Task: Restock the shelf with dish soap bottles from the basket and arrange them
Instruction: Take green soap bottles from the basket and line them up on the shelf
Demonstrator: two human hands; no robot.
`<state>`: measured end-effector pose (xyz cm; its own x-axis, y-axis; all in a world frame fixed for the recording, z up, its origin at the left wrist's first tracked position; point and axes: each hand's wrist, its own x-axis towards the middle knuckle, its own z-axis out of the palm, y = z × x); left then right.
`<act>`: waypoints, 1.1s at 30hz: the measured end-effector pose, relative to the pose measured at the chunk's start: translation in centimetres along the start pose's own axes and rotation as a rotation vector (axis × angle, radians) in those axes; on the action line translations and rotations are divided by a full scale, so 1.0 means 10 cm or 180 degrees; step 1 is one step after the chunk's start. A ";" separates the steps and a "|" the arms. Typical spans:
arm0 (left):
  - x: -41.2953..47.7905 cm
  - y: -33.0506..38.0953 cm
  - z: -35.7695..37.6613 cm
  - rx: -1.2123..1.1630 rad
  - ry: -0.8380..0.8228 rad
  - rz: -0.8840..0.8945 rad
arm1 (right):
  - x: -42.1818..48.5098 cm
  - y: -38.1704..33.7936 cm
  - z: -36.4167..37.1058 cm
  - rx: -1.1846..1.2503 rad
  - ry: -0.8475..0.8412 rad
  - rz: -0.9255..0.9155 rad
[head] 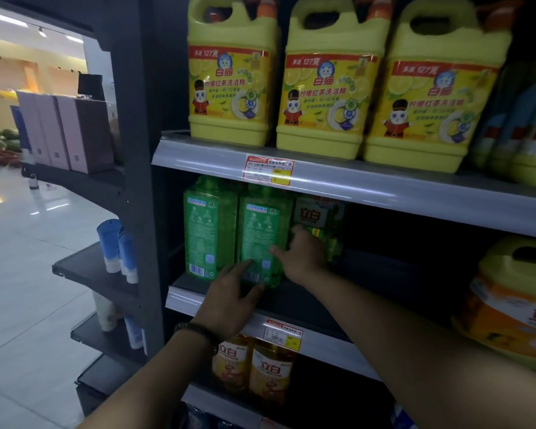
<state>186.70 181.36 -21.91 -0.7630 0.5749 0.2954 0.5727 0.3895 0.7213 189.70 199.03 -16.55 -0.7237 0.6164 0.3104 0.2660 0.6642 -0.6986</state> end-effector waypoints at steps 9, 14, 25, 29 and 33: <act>-0.86 0.27 0.03 -0.0117 0.0304 0.0652 | -1.14 0.23 -0.65 -0.0004 -0.0673 -0.0253; -1.60 0.27 0.37 -0.0065 -0.0576 0.0569 | -1.92 0.69 -0.89 -0.0238 -0.1019 -0.0217; -2.67 -0.24 1.45 0.0881 -0.2468 -0.0345 | -3.44 2.37 -0.62 -0.0563 -0.2057 0.1063; -2.90 -0.54 1.81 0.1244 -0.2943 -0.0578 | -3.90 2.87 -0.25 -0.0851 -0.2450 0.1443; -2.88 -0.59 1.95 0.1333 -0.3478 -0.0475 | -4.15 3.17 0.19 -0.0970 -0.2582 0.1766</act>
<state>211.13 176.53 -46.93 -0.2856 0.7353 -0.6146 0.7084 0.5940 0.3813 226.95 193.64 -52.82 -0.6318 0.4730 -0.6141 0.7625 0.5218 -0.3825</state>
